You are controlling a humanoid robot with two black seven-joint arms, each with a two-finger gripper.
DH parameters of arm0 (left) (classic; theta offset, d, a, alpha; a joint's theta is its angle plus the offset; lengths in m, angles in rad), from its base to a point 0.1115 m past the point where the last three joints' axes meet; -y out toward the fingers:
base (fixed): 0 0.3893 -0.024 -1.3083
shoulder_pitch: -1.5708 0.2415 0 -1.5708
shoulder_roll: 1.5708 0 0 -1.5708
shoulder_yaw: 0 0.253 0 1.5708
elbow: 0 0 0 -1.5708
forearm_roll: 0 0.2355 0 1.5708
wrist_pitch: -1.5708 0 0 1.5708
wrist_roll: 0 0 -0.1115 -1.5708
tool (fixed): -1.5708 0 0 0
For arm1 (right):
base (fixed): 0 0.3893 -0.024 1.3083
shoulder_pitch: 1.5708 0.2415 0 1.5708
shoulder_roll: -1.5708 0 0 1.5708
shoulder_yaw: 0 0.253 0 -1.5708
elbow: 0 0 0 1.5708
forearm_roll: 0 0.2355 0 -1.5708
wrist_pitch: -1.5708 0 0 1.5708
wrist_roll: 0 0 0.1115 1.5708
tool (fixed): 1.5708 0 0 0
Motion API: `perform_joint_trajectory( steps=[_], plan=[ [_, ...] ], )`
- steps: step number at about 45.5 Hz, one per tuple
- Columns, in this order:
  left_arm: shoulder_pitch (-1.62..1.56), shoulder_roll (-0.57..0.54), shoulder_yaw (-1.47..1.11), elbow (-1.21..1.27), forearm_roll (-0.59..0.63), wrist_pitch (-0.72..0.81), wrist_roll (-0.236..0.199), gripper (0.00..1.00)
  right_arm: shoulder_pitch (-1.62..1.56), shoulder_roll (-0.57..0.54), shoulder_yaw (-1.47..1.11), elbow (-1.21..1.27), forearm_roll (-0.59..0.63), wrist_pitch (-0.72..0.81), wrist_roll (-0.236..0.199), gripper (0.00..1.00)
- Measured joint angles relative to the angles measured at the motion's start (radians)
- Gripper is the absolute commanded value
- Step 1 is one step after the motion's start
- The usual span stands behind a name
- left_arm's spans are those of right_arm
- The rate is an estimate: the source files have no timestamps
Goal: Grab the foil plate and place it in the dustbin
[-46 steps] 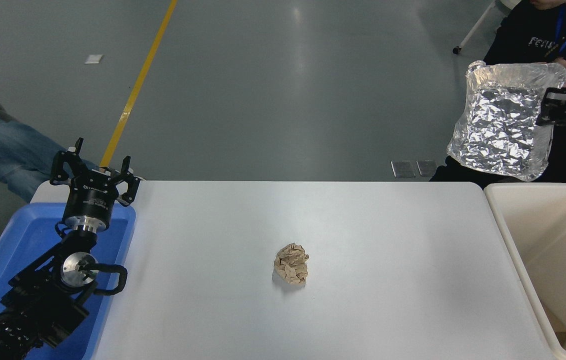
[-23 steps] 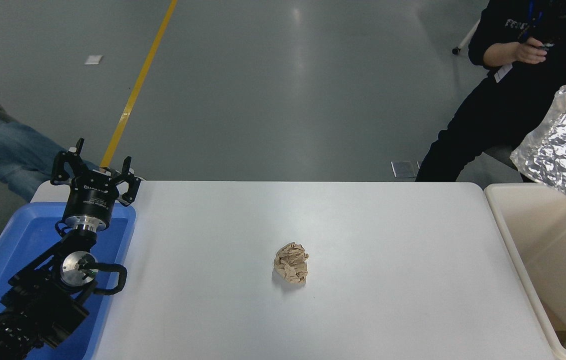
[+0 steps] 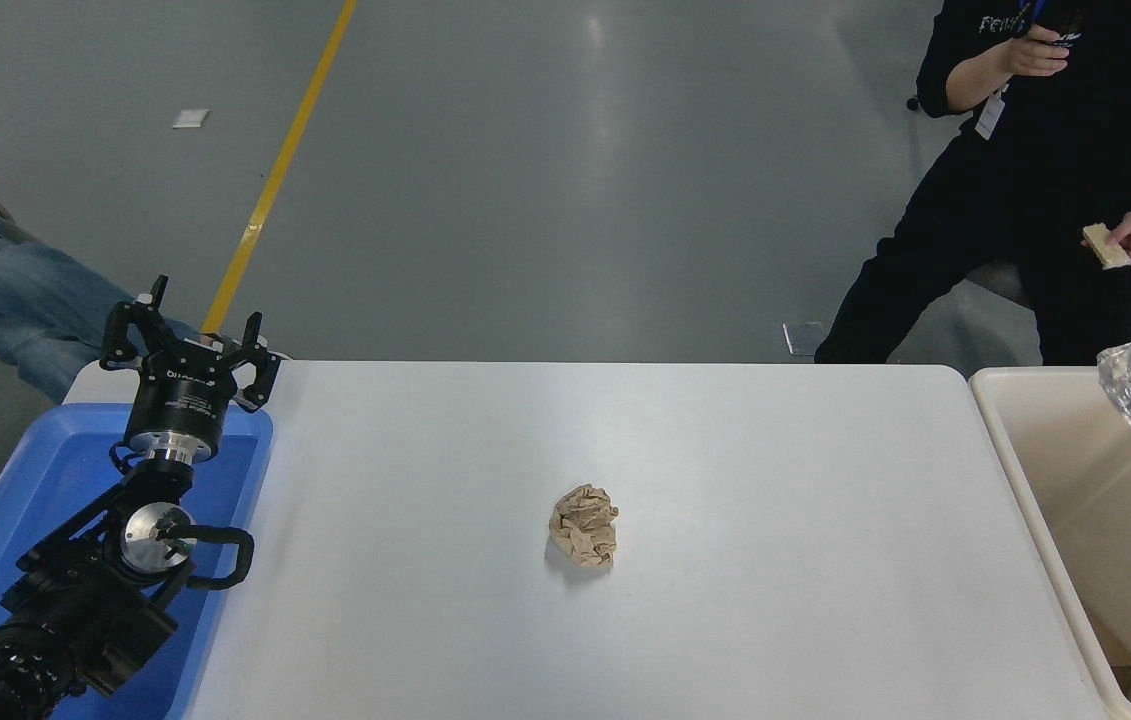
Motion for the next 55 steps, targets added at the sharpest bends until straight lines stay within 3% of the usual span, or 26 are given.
perform_joint_trajectory(
  steps=[2, 3, 6, 7, 9, 11, 30, 42, 55],
  plan=[
    [0.000, 0.000, 0.000, 0.000, 0.000, 0.000, 0.000, 0.99, -0.027, 0.009, 0.012, -0.010, 0.017, -0.010, 0.000, 0.00],
    [0.000, 0.000, 0.000, 0.000, 0.000, 0.000, 0.000, 0.99, -0.039, 0.012, 0.017, -0.013, 0.023, -0.013, 0.000, 0.09],
    [0.000, 0.000, 0.000, 0.000, 0.000, 0.000, 0.000, 0.99, -0.079, 0.023, 0.032, -0.022, 0.042, -0.028, -0.001, 0.62],
    [0.000, 0.000, 0.000, 0.000, 0.000, 0.000, 0.000, 0.99, -0.088, 0.026, 0.035, -0.024, 0.045, -0.031, -0.001, 0.75],
    [0.000, 0.000, 0.000, 0.000, 0.000, 0.000, 0.000, 0.99, -0.109, 0.035, 0.042, -0.028, 0.053, -0.040, -0.001, 0.90],
    [0.000, 0.000, 0.000, 0.000, 0.000, 0.000, 0.000, 0.99, -0.124, 0.041, 0.046, -0.030, 0.058, -0.046, -0.001, 0.99],
    [0.000, 0.000, 0.000, 0.000, 0.000, 0.000, 0.000, 0.99, -0.143, 0.072, 0.058, -0.026, 0.070, -0.072, 0.001, 1.00],
    [0.000, 0.000, 0.000, 0.000, 0.000, 0.000, 0.000, 0.99, 0.131, 0.080, -0.054, 0.087, 0.029, -0.019, 0.002, 1.00],
    [0.000, 0.000, 0.000, 0.000, 0.000, 0.000, 0.000, 0.99, 0.463, 0.205, -0.279, 0.301, -0.068, 0.048, 0.000, 1.00]
  ],
)
